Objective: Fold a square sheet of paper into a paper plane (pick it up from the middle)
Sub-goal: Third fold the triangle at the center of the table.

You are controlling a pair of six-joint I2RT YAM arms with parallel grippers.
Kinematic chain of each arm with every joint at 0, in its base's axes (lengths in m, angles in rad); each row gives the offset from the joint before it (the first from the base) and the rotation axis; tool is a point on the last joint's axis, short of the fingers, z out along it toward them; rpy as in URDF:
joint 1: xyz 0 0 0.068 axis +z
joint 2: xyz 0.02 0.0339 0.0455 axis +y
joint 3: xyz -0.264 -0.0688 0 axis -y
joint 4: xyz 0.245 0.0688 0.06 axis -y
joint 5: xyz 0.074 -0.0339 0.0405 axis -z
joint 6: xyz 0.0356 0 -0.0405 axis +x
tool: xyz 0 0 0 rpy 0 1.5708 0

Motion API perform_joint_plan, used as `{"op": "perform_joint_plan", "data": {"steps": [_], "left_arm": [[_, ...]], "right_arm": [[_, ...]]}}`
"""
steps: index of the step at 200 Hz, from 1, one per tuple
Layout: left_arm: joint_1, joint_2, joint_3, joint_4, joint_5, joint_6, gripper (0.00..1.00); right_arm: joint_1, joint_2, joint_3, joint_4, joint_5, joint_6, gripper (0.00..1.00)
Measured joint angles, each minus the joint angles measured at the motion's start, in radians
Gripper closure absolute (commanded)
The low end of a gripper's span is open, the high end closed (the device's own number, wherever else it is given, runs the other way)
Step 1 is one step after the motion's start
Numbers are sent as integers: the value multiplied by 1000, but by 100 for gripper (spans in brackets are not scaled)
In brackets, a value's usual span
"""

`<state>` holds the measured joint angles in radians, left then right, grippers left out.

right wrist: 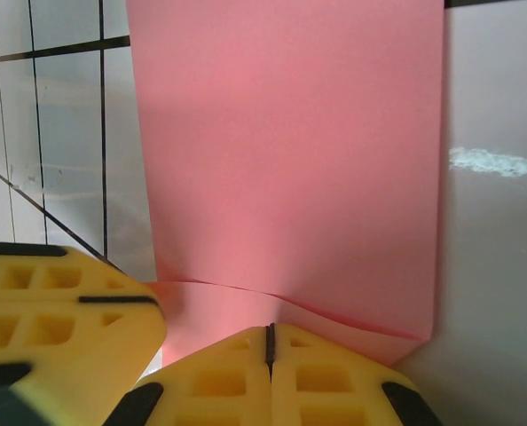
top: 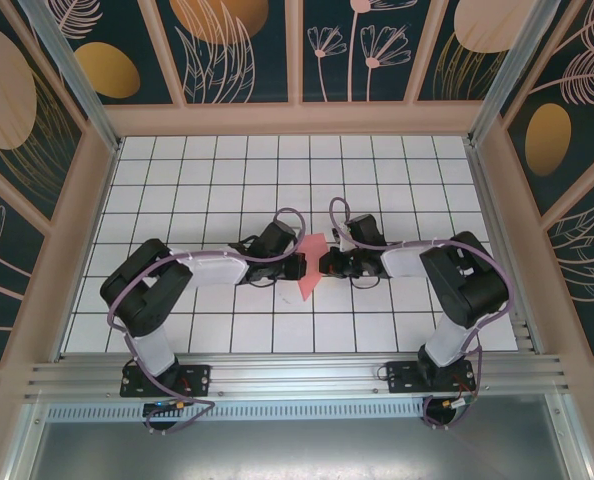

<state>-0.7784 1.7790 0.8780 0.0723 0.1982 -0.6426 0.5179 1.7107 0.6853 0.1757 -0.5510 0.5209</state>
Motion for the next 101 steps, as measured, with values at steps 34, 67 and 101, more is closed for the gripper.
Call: {"op": "perform_joint_plan", "data": {"steps": [34, 67, 101], "left_arm": [[8, 14, -23, 29, 3, -14, 100], [8, 11, -58, 94, 4, -33, 100], [8, 10, -71, 119, 4, -40, 100]], "right_arm": [[2, -2, 0, -2, 0, 9, 93], [41, -77, -25, 20, 10, 84, 93], [117, -131, -80, 83, 26, 191, 94]]}}
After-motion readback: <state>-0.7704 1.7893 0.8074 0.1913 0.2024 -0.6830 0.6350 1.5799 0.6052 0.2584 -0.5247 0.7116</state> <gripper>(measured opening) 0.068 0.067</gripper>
